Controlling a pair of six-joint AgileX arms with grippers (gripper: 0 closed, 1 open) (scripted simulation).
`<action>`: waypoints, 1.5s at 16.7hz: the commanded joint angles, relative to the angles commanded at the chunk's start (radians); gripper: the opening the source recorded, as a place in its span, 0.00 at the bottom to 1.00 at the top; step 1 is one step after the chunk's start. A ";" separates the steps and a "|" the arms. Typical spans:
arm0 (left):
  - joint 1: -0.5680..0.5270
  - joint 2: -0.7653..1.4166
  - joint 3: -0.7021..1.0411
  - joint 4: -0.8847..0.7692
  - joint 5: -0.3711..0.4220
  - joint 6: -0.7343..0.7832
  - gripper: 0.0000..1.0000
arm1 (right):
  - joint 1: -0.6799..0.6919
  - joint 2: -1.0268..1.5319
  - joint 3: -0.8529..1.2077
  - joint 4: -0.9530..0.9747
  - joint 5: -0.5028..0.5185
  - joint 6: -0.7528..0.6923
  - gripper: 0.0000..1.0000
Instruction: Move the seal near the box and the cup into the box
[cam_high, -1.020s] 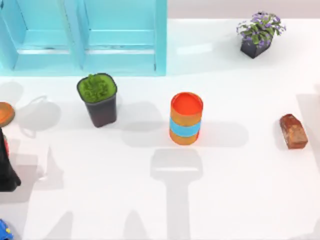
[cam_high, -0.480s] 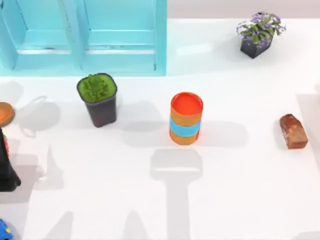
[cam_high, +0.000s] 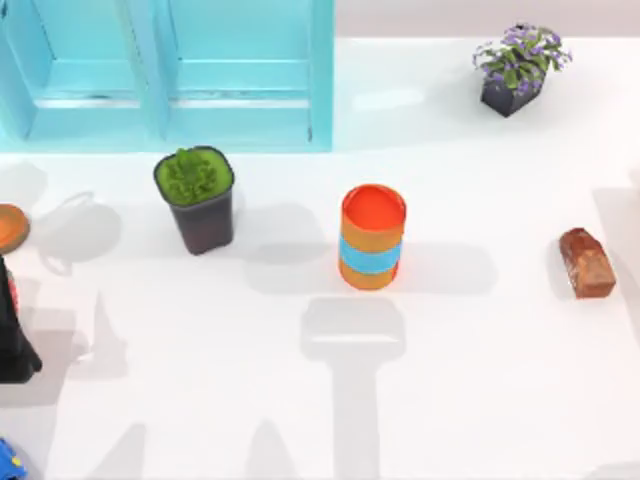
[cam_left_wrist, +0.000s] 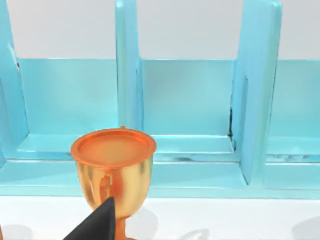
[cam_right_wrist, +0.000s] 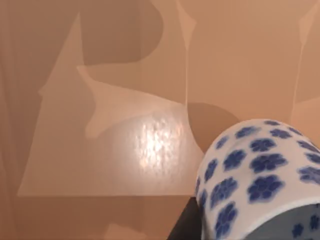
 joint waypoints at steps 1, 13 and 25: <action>0.000 0.000 0.000 0.000 0.000 0.000 1.00 | 0.000 0.000 0.000 0.000 0.000 0.000 0.68; 0.000 0.000 0.000 0.000 0.000 0.000 1.00 | 0.000 0.000 0.000 0.000 0.000 0.000 1.00; 0.000 0.000 0.000 0.000 0.000 0.000 1.00 | 0.004 -0.170 0.340 -0.294 0.040 0.017 1.00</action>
